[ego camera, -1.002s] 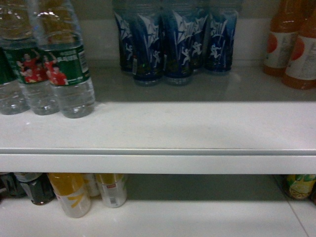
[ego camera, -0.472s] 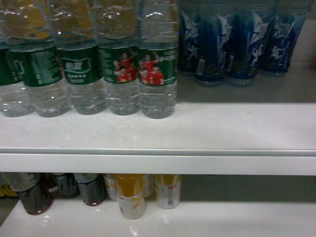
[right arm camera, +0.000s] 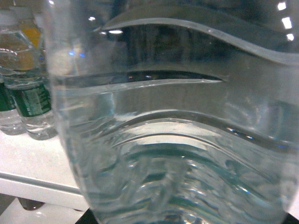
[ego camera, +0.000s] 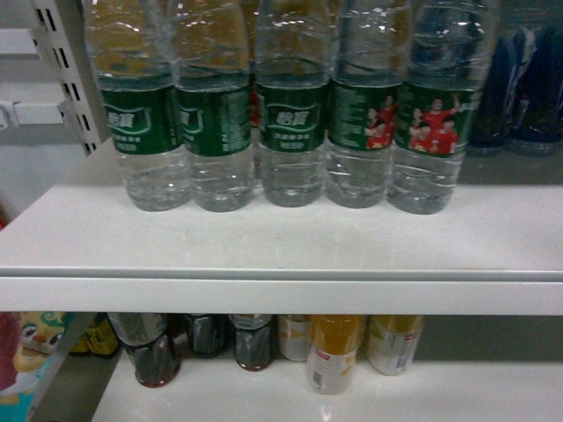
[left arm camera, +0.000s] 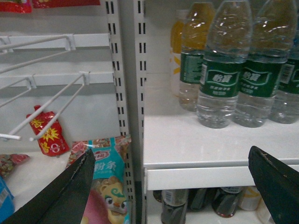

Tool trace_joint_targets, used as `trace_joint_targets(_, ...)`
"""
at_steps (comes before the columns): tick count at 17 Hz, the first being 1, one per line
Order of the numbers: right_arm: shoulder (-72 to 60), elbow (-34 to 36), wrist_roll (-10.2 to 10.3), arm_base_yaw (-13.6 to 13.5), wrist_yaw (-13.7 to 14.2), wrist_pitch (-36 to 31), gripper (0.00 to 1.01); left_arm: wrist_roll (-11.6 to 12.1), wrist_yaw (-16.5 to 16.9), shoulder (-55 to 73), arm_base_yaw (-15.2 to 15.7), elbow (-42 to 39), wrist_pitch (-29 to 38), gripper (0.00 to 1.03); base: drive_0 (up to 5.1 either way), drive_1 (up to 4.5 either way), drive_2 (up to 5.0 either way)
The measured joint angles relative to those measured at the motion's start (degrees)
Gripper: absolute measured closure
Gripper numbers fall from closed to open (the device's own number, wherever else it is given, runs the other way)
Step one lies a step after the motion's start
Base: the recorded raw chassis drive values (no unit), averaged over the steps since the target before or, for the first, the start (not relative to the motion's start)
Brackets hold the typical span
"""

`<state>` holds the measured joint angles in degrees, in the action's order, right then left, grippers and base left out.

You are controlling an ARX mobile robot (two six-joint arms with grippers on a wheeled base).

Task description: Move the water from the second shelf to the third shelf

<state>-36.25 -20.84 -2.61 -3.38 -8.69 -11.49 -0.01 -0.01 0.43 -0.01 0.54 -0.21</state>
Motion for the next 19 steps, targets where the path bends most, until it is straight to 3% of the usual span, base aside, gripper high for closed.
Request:
trace_joint_targets(7,0.0,0.0,0.0,0.0,0.0,-0.1,0.6,0.0,0.0,0.0,0.0,0.0,0.0,0.05,-4.9,2.53,2.5)
trace_joint_targets(10,0.0,0.0,0.0,-0.2,-1.0,-0.2,0.6,0.0,-0.2,0.0,0.0,0.0,-0.2,0.05,0.0,0.0,0.0)
trace_joint_targets(19,0.0,0.0,0.0,-0.2,0.0,0.0,0.6,0.0,-0.1,0.0,0.0,0.0,0.0,0.05,0.0,0.0,0.0)
